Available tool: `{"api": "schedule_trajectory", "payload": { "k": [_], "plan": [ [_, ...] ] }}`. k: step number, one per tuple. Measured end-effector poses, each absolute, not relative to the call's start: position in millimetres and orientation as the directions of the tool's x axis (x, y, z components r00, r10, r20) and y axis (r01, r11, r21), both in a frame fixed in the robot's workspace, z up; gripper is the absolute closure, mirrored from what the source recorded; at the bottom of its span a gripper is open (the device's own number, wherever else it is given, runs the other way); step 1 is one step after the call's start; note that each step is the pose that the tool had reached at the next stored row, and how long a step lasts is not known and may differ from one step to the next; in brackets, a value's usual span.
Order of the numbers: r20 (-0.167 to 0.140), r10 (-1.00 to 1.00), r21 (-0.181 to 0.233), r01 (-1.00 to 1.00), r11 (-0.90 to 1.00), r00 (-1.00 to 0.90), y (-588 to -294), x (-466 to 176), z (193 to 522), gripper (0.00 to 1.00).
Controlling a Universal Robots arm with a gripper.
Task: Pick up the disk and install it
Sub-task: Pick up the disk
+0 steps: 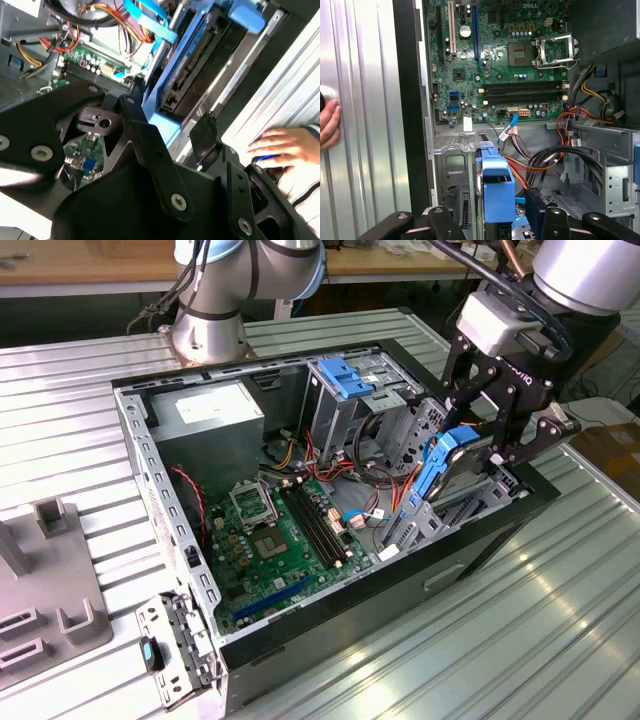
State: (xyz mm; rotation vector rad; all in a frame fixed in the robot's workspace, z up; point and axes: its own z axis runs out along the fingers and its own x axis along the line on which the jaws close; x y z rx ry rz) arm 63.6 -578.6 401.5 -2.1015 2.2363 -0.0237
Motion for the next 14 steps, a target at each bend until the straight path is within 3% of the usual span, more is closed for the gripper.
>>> {"api": "schedule_trajectory", "payload": {
  "k": [4,5,7,14],
  "plan": [
    [-0.042,-0.997,-0.061,-0.996,0.063,-0.061,-578.6,64.0,401.5,0.38],
    [-0.042,-0.997,-0.061,-0.996,0.063,-0.061,-578.6,64.1,401.5,0.51],
    [-0.042,-0.997,-0.061,-0.996,0.063,-0.061,-578.6,64.3,401.6,0.63],
    [-0.043,-0.997,-0.061,-0.996,0.063,-0.061,-578.6,64.8,410.4,0.63]
  ]
}}
